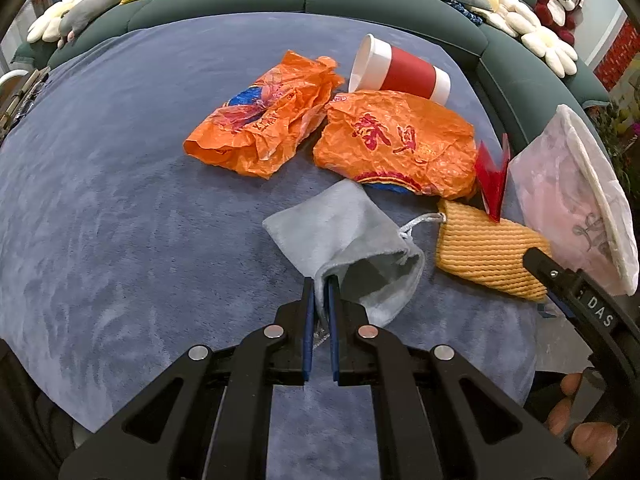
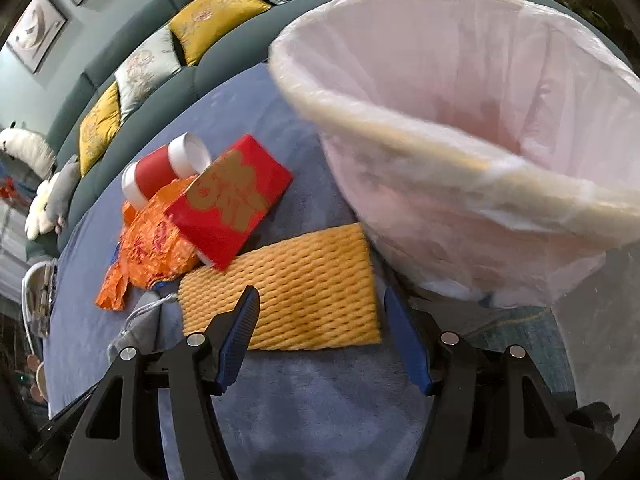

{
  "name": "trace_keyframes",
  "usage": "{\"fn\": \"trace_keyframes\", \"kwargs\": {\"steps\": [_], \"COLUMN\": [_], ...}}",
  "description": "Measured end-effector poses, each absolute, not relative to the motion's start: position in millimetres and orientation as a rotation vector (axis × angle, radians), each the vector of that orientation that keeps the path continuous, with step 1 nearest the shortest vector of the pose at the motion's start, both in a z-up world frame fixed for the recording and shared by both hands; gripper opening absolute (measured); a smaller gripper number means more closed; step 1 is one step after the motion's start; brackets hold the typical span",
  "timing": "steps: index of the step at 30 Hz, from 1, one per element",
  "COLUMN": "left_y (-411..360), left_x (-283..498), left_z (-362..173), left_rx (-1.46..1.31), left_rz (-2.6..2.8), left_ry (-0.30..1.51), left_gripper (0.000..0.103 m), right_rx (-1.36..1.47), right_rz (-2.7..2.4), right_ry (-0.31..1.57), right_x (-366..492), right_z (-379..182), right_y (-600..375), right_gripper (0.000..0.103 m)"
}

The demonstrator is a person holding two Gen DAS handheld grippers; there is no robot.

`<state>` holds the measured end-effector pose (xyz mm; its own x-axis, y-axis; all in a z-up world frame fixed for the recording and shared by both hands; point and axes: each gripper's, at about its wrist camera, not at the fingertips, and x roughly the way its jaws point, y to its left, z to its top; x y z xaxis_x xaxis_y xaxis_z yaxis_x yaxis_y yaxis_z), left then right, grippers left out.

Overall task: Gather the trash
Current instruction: 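Grasp the grey cloth bag with the left tool while the right grasps the orange foam strip, then carry the grey bag and foam strip over the wastebasket and open both tools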

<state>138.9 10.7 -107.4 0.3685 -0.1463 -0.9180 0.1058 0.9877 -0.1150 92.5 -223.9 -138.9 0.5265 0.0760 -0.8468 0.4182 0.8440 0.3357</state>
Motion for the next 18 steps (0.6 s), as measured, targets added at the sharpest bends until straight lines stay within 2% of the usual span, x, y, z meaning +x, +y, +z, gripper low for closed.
{"fn": "trace_keyframes", "kwargs": {"steps": [1,3,7,9,18], "left_y": [10,8,4,2,-3], "left_x": [138,138,135,134,129], "left_z": [-107,-107,-107,-106,-92], "left_rx": [-0.039,-0.037,-0.035,-0.030,-0.032], "left_rz": [-0.164,-0.167,-0.176,-0.180,-0.197], "left_ry": [1.182,1.181,1.183,1.180,1.153], "left_gripper": [0.006,0.006,0.006,0.006,0.006], "right_rx": [0.543,0.524,0.525,0.529,0.489], "right_rz": [-0.205,-0.175,-0.134,-0.108,0.005], "right_ry": [1.011,1.016,1.024,1.026,0.970], "right_x": [95,97,100,100,86], "right_z": [-139,-140,-140,-140,-112], "right_y": [-221,-216,-210,-207,-186], "right_gripper": [0.056,0.037,0.018,0.012,0.008]}}
